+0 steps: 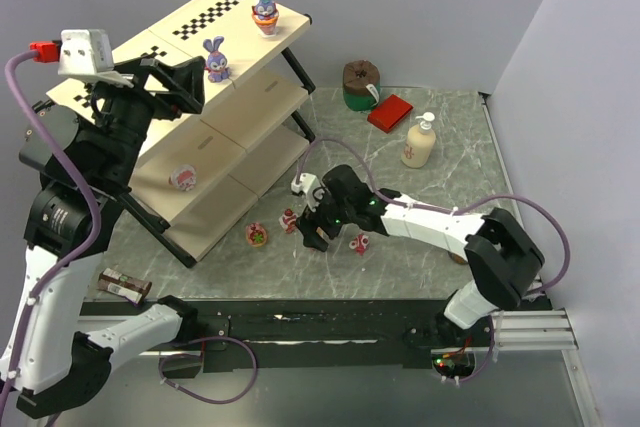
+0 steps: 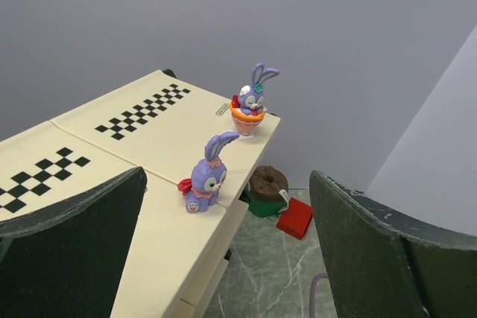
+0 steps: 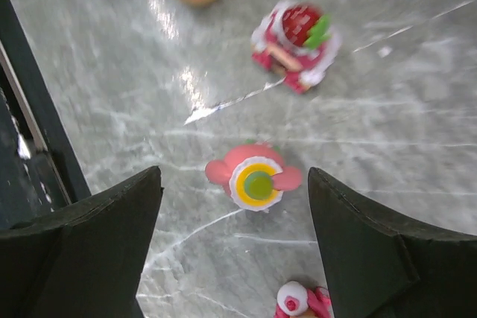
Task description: Place and organize the plastic toys onto the shelf
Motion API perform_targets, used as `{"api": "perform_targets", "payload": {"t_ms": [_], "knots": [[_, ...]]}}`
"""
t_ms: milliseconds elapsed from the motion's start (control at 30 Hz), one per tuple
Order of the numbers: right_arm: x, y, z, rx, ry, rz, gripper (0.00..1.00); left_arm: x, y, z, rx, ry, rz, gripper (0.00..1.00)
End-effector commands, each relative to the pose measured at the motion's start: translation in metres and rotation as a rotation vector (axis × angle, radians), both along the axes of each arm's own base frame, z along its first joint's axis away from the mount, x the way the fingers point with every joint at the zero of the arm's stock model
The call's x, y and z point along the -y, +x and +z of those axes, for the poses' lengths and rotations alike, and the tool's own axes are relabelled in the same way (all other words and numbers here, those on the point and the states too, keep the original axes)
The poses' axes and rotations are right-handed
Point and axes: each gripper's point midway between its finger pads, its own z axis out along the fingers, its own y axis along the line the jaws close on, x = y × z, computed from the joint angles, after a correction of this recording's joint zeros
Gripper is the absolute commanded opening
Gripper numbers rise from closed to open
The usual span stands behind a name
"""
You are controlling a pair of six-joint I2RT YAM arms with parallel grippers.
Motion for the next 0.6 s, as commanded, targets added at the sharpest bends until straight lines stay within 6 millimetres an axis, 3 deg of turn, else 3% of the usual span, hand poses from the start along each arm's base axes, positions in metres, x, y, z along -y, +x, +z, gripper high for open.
{"api": "perform_targets", "payload": {"t_ms": [0, 267, 567], "knots": [[-0.006, -0.001, -0.003, 0.019, 0.016, 0.058, 0.86, 0.003, -0.007, 0.013, 0.027, -0.020, -0.028, 0.96], [-0.006, 0.000, -0.033, -0.033, -0.035, 0.064, 0.85, 0.001, -0.007, 0.012, 0.026, -0.017, -0.020, 0.96], [0.001, 0.013, -0.043, 0.039, -0.063, 0.024, 0.79, 0.001, -0.003, 0.012, 0.023, -0.006, -0.014, 0.96]]}}
